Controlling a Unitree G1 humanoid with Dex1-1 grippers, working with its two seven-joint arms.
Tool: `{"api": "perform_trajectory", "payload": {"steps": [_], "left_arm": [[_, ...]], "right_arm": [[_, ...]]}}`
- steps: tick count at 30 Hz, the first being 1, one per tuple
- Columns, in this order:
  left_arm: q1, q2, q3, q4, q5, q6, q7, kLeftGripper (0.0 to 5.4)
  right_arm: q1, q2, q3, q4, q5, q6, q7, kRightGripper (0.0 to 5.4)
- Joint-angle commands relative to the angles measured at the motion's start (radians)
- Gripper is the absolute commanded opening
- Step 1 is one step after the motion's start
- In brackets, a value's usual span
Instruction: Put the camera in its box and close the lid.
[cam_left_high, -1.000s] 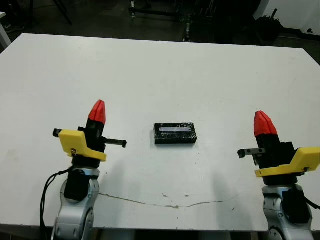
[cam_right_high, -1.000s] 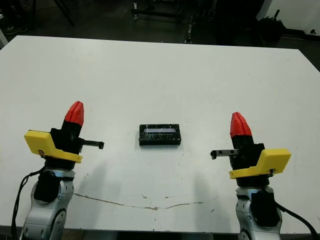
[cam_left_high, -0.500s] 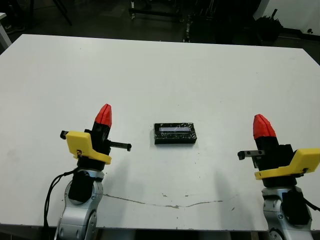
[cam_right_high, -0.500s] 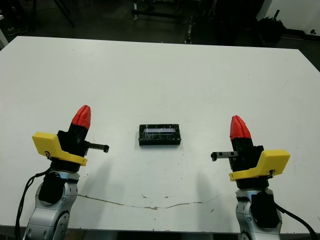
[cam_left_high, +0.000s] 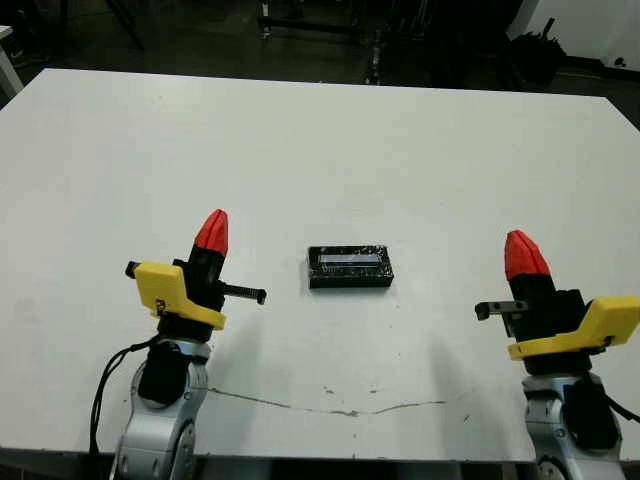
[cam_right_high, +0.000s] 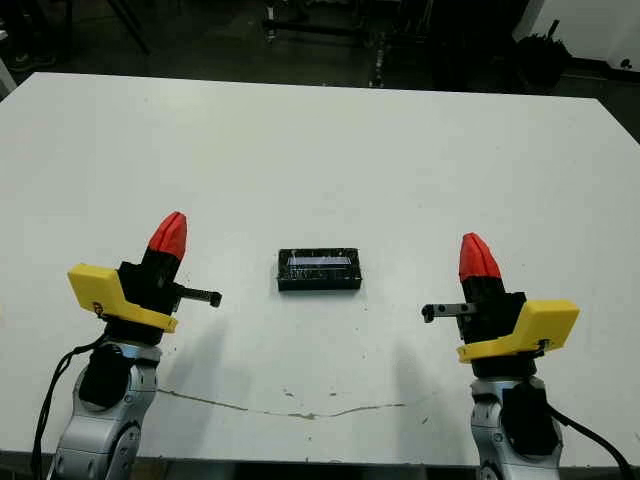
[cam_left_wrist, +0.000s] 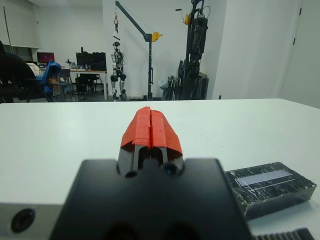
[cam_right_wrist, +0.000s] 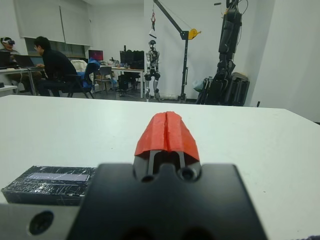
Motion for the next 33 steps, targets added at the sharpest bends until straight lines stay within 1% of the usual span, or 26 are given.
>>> {"api": "perform_trajectory", "payload": {"steps": [1, 8, 12, 21, 25, 33], "left_arm": [[-0.005, 0.001, -0.003, -0.002, 0.001, 0.029, 0.004, 0.01], [-0.01, -0.01, -0.005, 0.001, 0.007, 0.028, 0.014, 0.01], [-0.013, -0.008, -0.008, -0.005, 0.005, 0.045, 0.013, 0.01], [-0.017, -0.001, -0.009, -0.002, 0.011, 0.034, 0.011, 0.01], [-0.015, -0.002, -0.011, -0.006, 0.012, 0.041, 0.014, 0.01], [-0.017, -0.005, -0.009, 0.003, 0.015, 0.029, 0.017, 0.01]], "right_arm": [[-0.003, -0.007, -0.003, 0.013, 0.0, 0.006, 0.001, 0.0], [-0.01, -0.008, -0.001, 0.007, 0.003, 0.026, -0.004, 0.0], [-0.016, -0.015, -0.004, 0.013, 0.003, 0.023, 0.005, 0.0], [-0.026, -0.017, -0.003, 0.016, 0.006, 0.023, 0.005, 0.0], [-0.024, -0.02, -0.003, 0.011, 0.0, 0.032, 0.001, 0.0], [-0.025, -0.019, -0.002, 0.015, -0.008, 0.026, -0.003, 0.0]]}}
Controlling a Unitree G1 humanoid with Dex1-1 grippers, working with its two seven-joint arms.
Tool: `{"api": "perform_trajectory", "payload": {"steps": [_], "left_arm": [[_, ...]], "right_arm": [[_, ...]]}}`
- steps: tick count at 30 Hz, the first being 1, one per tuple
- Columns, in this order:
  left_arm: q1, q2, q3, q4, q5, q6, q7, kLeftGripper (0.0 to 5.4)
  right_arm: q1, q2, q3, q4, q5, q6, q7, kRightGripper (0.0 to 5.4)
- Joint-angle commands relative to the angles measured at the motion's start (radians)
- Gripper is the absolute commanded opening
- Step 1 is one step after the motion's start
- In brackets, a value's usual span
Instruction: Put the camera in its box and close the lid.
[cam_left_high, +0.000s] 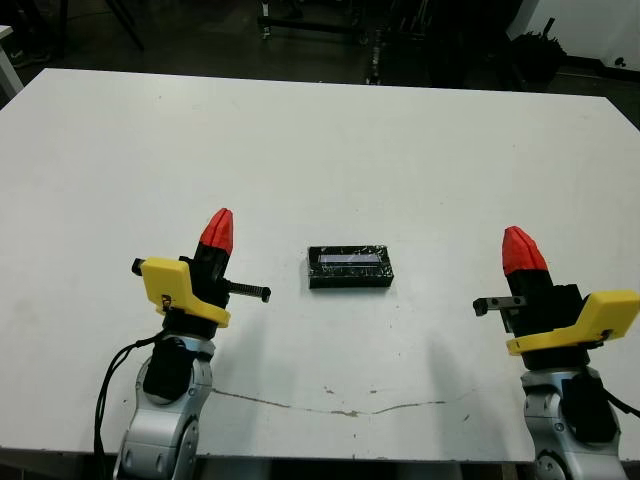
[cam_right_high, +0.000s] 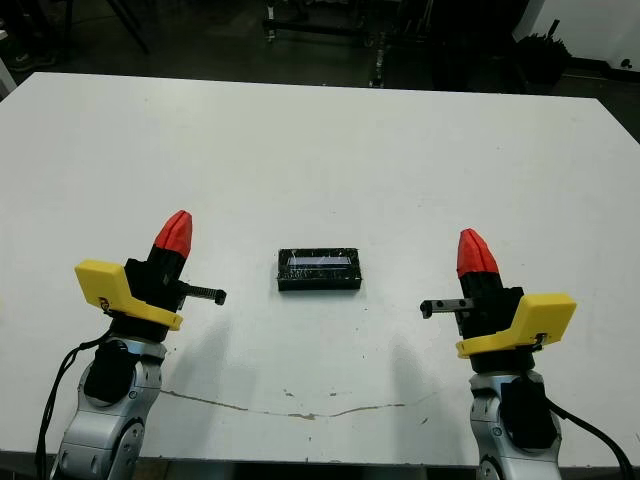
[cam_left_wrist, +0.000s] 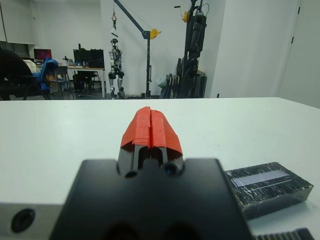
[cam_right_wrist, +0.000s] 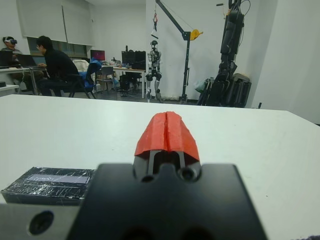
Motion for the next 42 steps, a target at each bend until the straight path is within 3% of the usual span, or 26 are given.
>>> {"api": "perform_trajectory", "payload": {"steps": [1, 42], "left_arm": [[-0.003, 0.002, 0.002, 0.007, 0.012, -0.004, 0.007, 0.01], [-0.001, -0.009, -0.005, 0.04, 0.009, -0.039, 0.008, 0.01]], "right_arm": [[-0.007, -0.011, -0.005, 0.011, -0.002, 0.015, 0.0, 0.0], [0.007, -0.003, -0.004, 0.02, 0.019, -0.001, 0.022, 0.0]]}}
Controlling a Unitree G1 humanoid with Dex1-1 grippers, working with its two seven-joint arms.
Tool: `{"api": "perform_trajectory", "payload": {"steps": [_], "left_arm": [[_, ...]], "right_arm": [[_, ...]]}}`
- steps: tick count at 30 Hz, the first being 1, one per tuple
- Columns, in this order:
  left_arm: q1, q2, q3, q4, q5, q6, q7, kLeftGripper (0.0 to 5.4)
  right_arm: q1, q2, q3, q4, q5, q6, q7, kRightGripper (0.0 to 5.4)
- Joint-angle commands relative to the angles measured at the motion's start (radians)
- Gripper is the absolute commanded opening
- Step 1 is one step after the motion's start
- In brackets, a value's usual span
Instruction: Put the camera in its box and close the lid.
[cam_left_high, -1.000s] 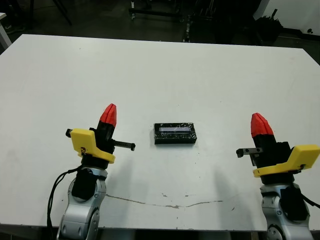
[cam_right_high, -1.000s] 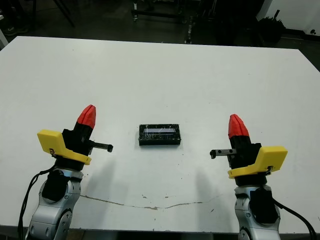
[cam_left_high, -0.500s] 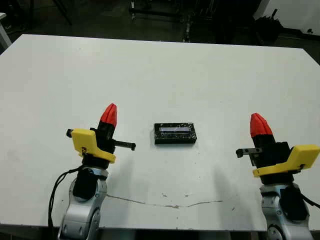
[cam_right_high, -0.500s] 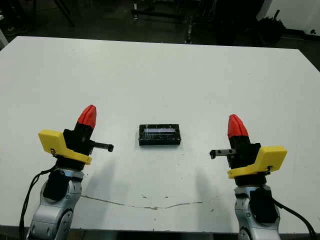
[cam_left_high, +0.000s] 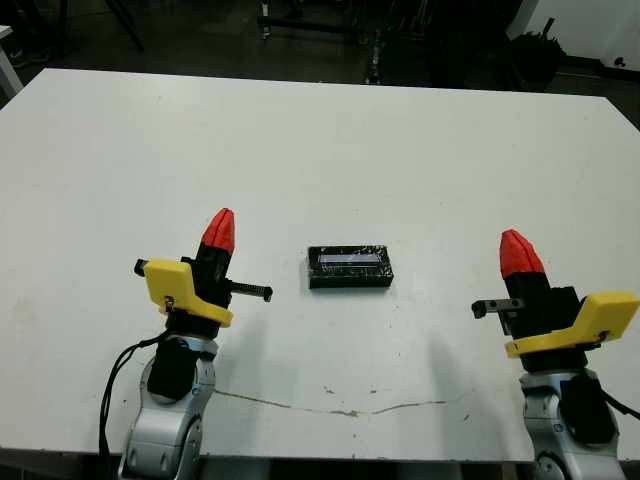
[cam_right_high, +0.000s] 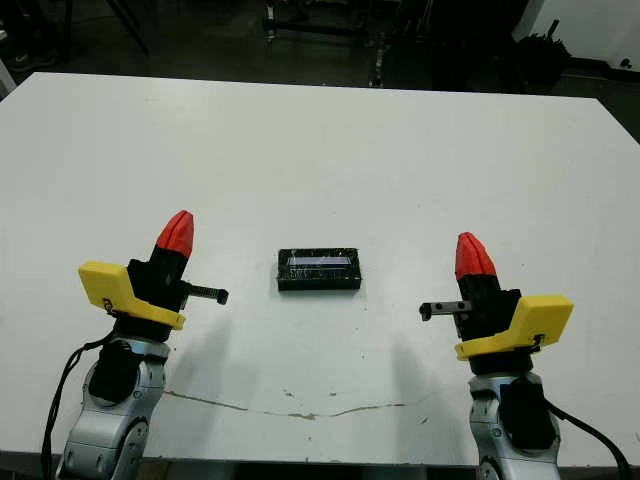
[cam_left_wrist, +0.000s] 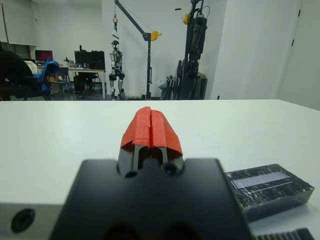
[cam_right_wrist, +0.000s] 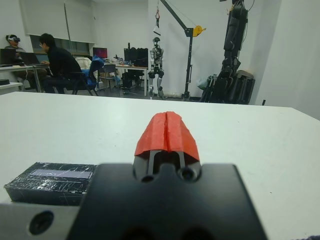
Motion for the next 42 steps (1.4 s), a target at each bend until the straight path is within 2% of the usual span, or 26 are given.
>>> {"api": "perform_trajectory", "payload": {"steps": [1, 22, 42], "left_arm": [[0.005, 0.003, 0.001, 0.009, 0.005, 0.0, 0.002, 0.01], [-0.006, 0.004, 0.001, 0.016, 0.008, -0.006, 0.0, 0.01], [0.002, 0.004, 0.0, 0.006, 0.004, 0.005, 0.001, 0.01]], "right_arm": [[0.002, -0.003, -0.005, 0.007, 0.01, 0.0, 0.003, 0.0], [-0.012, -0.013, -0.002, 0.006, 0.0, 0.011, 0.003, 0.0], [-0.01, -0.004, -0.006, 0.019, 0.007, -0.01, 0.013, 0.0]]}}
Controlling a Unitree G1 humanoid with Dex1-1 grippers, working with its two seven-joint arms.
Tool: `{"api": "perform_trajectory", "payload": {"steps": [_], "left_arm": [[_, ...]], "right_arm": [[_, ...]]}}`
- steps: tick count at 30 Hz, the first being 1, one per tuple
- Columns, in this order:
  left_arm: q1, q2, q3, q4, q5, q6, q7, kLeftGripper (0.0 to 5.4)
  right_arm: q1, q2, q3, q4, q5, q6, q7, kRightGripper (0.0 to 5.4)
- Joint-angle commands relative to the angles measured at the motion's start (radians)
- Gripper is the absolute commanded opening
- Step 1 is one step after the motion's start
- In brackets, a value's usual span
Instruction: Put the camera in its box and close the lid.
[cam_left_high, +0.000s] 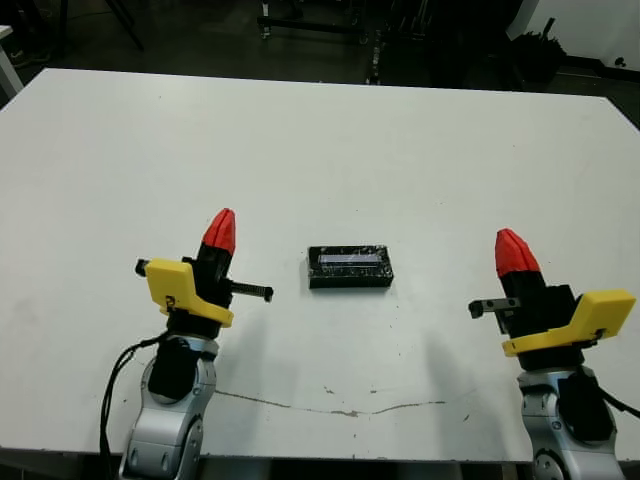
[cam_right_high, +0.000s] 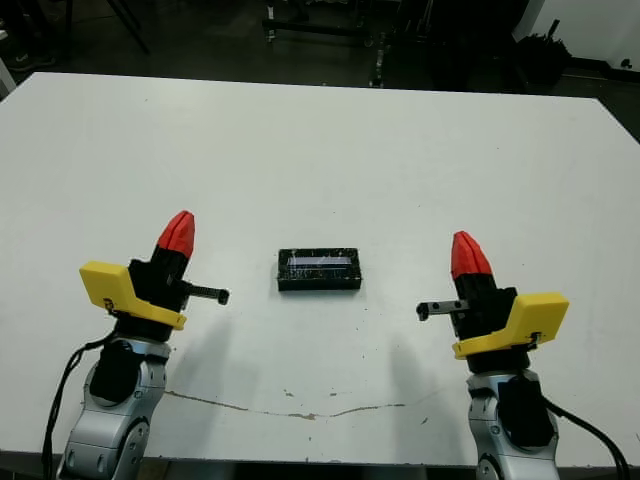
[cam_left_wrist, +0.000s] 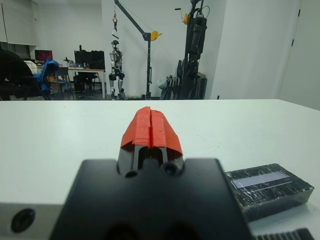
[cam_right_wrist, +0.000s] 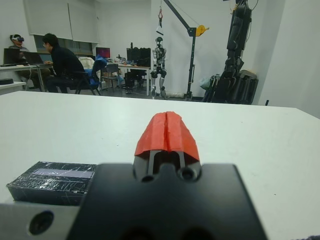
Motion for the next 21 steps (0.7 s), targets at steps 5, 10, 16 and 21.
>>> {"api": "perform_trajectory", "payload": {"steps": [5, 10, 16, 21], "left_arm": [[0.006, 0.004, 0.002, 0.009, 0.009, -0.002, 0.004, 0.01], [0.002, 0.004, 0.005, 0.02, 0.004, -0.018, -0.002, 0.01], [0.0, 0.006, 0.001, 0.025, 0.012, -0.02, 0.002, 0.01], [-0.007, 0.005, 0.0, 0.05, 0.015, -0.044, -0.001, 0.01]], "right_arm": [[0.005, -0.004, -0.006, 0.004, 0.008, 0.002, -0.001, 0.0], [0.005, -0.002, -0.004, 0.002, 0.008, 0.007, -0.004, 0.0], [0.002, -0.003, -0.005, 0.008, 0.011, 0.001, 0.0, 0.0], [-0.005, 0.0, -0.01, 0.022, 0.019, -0.005, 0.0, 0.0]]}}
